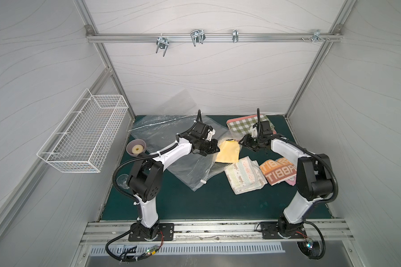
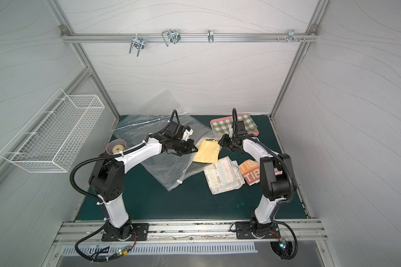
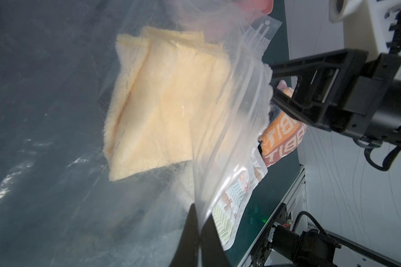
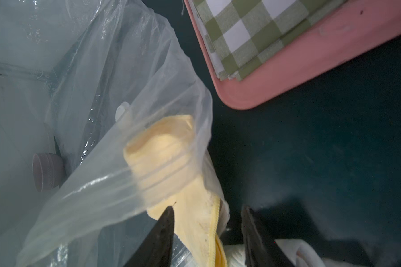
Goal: Place the folded towel into the vacuum bag
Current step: Adjust the vacuum bag at the center of the board.
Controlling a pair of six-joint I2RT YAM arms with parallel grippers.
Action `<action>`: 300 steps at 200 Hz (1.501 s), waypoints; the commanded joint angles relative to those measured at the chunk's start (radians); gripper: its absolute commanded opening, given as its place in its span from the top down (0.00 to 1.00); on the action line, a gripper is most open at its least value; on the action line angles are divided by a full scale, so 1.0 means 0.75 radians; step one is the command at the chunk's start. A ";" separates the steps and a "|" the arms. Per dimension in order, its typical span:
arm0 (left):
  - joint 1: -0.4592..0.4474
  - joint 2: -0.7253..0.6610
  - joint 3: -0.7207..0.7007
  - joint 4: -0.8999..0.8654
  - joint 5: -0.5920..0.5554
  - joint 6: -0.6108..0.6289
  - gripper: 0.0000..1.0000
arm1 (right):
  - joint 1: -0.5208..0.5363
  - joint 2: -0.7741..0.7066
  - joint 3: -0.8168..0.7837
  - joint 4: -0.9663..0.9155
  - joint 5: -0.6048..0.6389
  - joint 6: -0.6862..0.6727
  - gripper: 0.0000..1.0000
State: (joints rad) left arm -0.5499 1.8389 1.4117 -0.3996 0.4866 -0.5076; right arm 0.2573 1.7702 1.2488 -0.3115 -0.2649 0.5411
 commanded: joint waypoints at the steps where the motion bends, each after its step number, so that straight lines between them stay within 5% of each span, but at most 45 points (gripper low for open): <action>1: 0.000 -0.051 0.033 -0.001 0.018 0.030 1.00 | -0.009 0.084 0.091 0.022 0.030 -0.030 0.60; 59: 0.086 -0.115 0.007 0.031 0.025 0.008 1.00 | -0.032 0.106 0.063 0.104 -0.103 -0.006 1.00; 135: 0.216 -0.106 0.212 -0.035 -0.083 0.117 1.00 | -0.033 -0.209 0.045 0.251 -0.607 0.217 1.00; 197: 0.310 -0.142 0.397 -0.100 -0.014 0.217 1.00 | -0.070 -0.227 0.076 0.019 -0.403 0.123 1.00; 231: 0.312 -0.225 0.329 -0.033 0.042 0.203 1.00 | -0.086 -0.225 0.069 -0.137 -0.243 0.037 1.00; 239: 0.311 -0.232 0.282 0.013 0.048 0.161 1.00 | -0.087 -0.246 0.042 -0.155 -0.216 0.033 0.92; 261: 0.301 -0.211 0.135 0.122 0.030 0.013 1.00 | -0.071 -0.365 -0.100 -0.196 -0.124 0.084 0.49; 300: 0.217 -0.152 0.029 0.173 -0.008 -0.035 1.00 | 0.028 -0.650 -0.338 -0.468 0.113 0.114 0.35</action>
State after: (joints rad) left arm -0.3420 1.6936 1.4376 -0.3305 0.5011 -0.4938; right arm 0.2329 1.4128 1.0588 -0.4728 -0.3290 0.6125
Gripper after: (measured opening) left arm 0.048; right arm 0.640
